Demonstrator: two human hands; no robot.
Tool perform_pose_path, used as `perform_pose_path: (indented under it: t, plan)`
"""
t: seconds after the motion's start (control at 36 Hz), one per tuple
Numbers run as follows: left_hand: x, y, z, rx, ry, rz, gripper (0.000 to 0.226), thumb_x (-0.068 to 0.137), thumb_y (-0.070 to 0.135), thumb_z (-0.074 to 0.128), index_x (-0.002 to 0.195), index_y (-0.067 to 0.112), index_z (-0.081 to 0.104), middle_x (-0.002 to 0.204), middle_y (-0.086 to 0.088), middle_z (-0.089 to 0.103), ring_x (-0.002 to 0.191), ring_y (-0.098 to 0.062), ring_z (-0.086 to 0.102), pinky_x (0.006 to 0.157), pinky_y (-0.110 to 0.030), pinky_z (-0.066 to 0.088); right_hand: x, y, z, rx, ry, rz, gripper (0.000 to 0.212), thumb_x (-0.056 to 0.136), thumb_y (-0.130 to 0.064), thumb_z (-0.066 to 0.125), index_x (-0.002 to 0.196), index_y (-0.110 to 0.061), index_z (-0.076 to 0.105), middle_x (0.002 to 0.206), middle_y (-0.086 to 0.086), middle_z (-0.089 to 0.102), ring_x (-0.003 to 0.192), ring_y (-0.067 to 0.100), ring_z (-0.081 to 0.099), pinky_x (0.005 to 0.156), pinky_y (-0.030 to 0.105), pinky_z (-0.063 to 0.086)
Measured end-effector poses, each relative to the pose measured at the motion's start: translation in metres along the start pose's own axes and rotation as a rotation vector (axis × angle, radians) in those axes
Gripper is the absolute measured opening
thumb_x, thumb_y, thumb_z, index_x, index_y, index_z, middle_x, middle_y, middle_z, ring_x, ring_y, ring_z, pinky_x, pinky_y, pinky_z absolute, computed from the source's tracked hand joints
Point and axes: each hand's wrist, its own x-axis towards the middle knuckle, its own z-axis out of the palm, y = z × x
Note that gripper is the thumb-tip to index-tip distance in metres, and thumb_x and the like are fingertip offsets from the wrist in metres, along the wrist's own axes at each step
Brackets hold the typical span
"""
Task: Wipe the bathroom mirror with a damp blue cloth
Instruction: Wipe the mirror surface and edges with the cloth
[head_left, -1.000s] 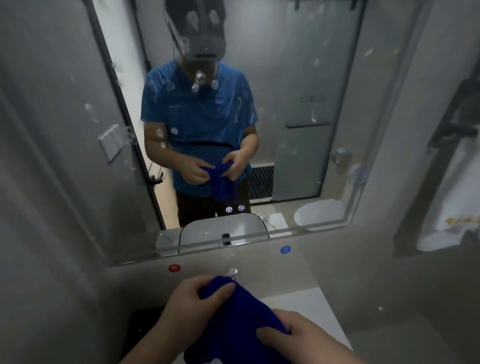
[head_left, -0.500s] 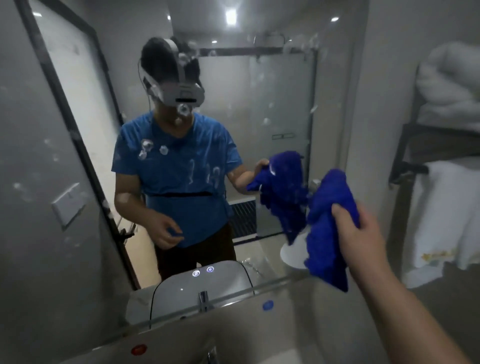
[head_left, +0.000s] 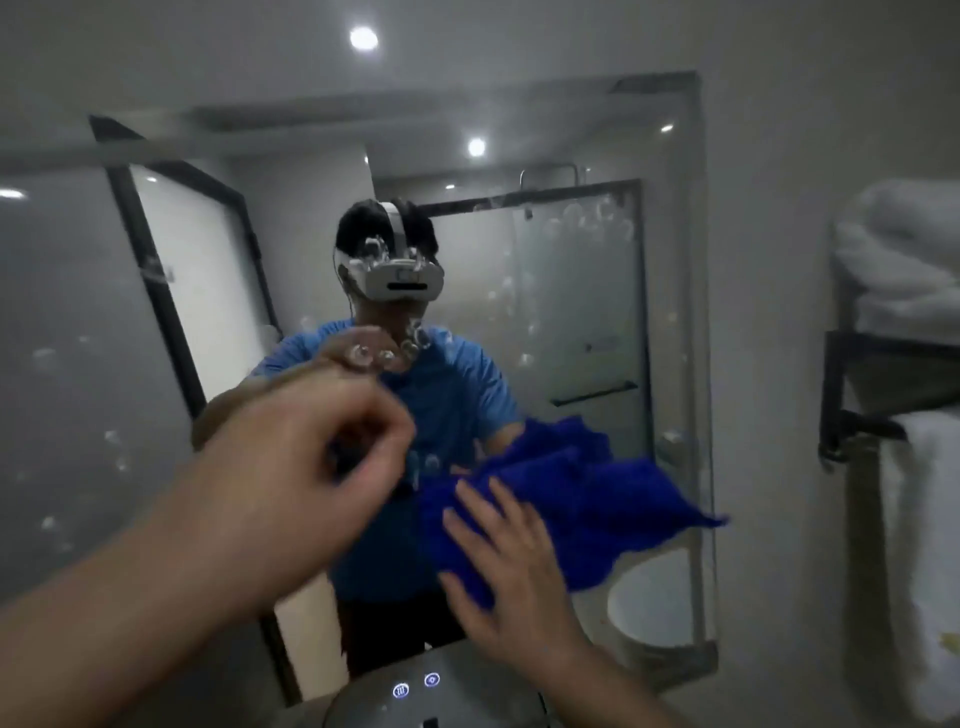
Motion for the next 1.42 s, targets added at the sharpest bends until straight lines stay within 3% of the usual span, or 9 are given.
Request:
perform_pose_path:
  t: [0.06,0.19,0.33,0.61,0.75,0.97,1.06,1.25,1.42]
  plan:
    - [0.063,0.002,-0.025,0.133,0.079,0.052,0.005,0.097,0.042,0.062,0.096,0.043,0.067,0.099,0.020,0.060,0.091,0.004,0.059,0.072,-0.017,0.044,-0.026,0.015,0.015,-0.008,-0.015,0.015,0.063,0.094,-0.050,0.069,0.154,-0.038,0.053,0.172,-0.019,0.027,0.161,0.014,0.026,0.120,0.047,0.045]
    - [0.162,-0.006,-0.069,0.408,0.317,0.184,0.030,0.098,0.035,0.056,0.127,0.030,0.064,0.128,-0.003,0.054,0.128,-0.027,0.050,0.101,-0.041,0.040,-0.024,0.044,0.002,0.233,0.106,0.159,0.069,0.092,-0.031,0.068,0.156,-0.044,0.047,0.171,-0.013,0.033,0.162,0.018,0.024,0.127,0.051,0.020]
    - [0.207,-0.015,-0.098,0.563,0.383,0.176,0.047,0.097,0.037,0.053,0.142,0.027,0.053,0.150,-0.012,0.048,0.143,-0.036,0.040,0.118,-0.058,0.033,0.078,0.082,-0.083,0.077,0.353,0.172,0.049,0.102,-0.027,0.054,0.147,-0.008,0.060,0.168,0.003,0.039,0.162,0.022,0.025,0.133,0.035,0.016]
    - [0.249,-0.053,-0.102,0.440,0.346,0.026,0.028,0.096,0.043,0.055,0.115,0.025,0.064,0.117,-0.014,0.061,0.109,-0.038,0.061,0.098,-0.052,0.053,0.315,0.020,-0.187,-0.084,0.490,0.409,0.066,0.106,-0.046,0.026,0.166,-0.018,0.030,0.176,0.005,0.021,0.163,0.028,0.014,0.133,0.049,0.009]
    - [0.254,-0.070,-0.091,0.322,0.366,0.086,0.019,0.103,0.030,0.052,0.108,0.023,0.069,0.101,0.004,0.061,0.096,-0.022,0.055,0.087,-0.036,0.043,0.252,0.013,-0.149,-0.343,0.274,0.191,0.073,0.104,-0.050,0.030,0.169,-0.018,0.020,0.178,0.006,0.011,0.165,0.030,0.005,0.133,0.055,0.009]
    - [0.255,-0.076,-0.095,0.182,0.302,0.042,0.012,0.100,0.024,0.056,0.094,0.020,0.066,0.087,0.006,0.064,0.092,-0.026,0.061,0.079,-0.035,0.043,0.129,0.085,-0.138,-0.400,-0.039,-0.032,0.072,0.102,-0.063,0.041,0.166,-0.035,0.025,0.178,-0.011,0.002,0.165,0.015,-0.002,0.133,0.041,0.013]
    - [0.254,-0.075,-0.090,0.148,0.306,0.008,0.013,0.095,0.025,0.057,0.087,0.021,0.066,0.084,0.008,0.069,0.088,-0.023,0.065,0.077,-0.035,0.046,0.151,0.108,-0.170,-0.321,0.038,0.042,0.074,0.099,-0.062,0.046,0.164,-0.029,0.034,0.177,-0.010,0.016,0.165,0.015,0.008,0.133,0.045,0.016]
    - [0.254,-0.073,-0.095,-0.036,0.314,0.009,0.032,0.089,0.039,0.053,0.079,0.016,0.072,0.080,0.003,0.070,0.086,-0.021,0.066,0.074,-0.034,0.049,0.308,0.046,-0.197,-0.122,0.622,0.563,0.068,0.107,-0.058,0.025,0.166,-0.025,0.030,0.172,0.005,0.031,0.161,0.028,0.023,0.131,0.053,0.016]
    - [0.250,-0.064,-0.100,-0.154,0.296,-0.024,0.040,0.096,0.032,0.048,0.089,0.008,0.080,0.086,0.003,0.075,0.091,-0.023,0.070,0.084,-0.035,0.053,0.328,-0.039,-0.145,-0.239,0.474,0.301,0.065,0.107,-0.056,0.030,0.166,-0.028,0.033,0.174,0.002,0.027,0.162,0.028,0.018,0.132,0.051,0.013]
